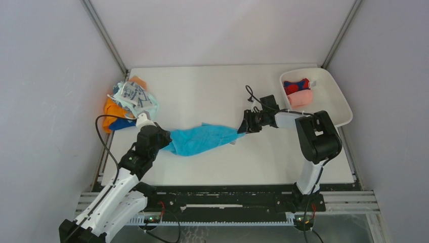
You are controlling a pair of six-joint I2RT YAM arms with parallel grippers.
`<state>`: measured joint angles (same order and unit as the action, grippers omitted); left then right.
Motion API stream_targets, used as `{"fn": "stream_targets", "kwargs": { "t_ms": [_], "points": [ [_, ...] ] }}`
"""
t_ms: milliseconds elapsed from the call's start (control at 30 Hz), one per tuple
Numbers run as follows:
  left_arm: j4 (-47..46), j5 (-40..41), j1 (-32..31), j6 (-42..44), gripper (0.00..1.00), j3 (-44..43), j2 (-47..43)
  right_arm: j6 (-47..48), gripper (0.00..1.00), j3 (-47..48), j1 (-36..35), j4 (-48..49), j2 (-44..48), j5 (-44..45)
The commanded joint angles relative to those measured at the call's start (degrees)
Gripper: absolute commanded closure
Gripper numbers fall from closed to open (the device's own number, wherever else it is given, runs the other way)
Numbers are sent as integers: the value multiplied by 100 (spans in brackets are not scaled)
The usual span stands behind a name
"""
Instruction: Roll the towels
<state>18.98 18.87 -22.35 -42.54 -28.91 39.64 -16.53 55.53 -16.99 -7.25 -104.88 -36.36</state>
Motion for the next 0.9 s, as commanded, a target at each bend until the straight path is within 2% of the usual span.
{"fn": "stream_targets", "kwargs": {
  "t_ms": [0,67,133,200,233,367,500,633,767,867],
  "points": [
    [-137,43,29,-70,99,85,-57,-90,65,20,46,416,-23,-468],
    [-145,55,29,-70,99,86,-28,-90,71,15,60,421,17,-525],
    [-160,71,29,-67,99,92,14,-87,82,3,73,419,126,-581],
    [-180,101,28,-70,98,93,58,-79,97,2,101,377,316,-583],
    [-190,126,29,-74,96,90,82,-90,100,2,133,353,451,-571],
    [-245,191,35,-116,87,-31,184,-79,100,235,329,134,1202,-446],
    [-249,79,117,-97,71,-318,292,272,100,1384,398,-643,1769,-104],
    [-47,95,227,-8,55,-649,209,403,100,2579,368,-1146,2079,-231],
    [5,180,259,79,45,-774,-28,718,100,3850,144,-1872,2063,-452],
    [-86,-2,263,203,41,-788,11,1064,100,4484,-117,-2387,2081,-599]
  ]
}}
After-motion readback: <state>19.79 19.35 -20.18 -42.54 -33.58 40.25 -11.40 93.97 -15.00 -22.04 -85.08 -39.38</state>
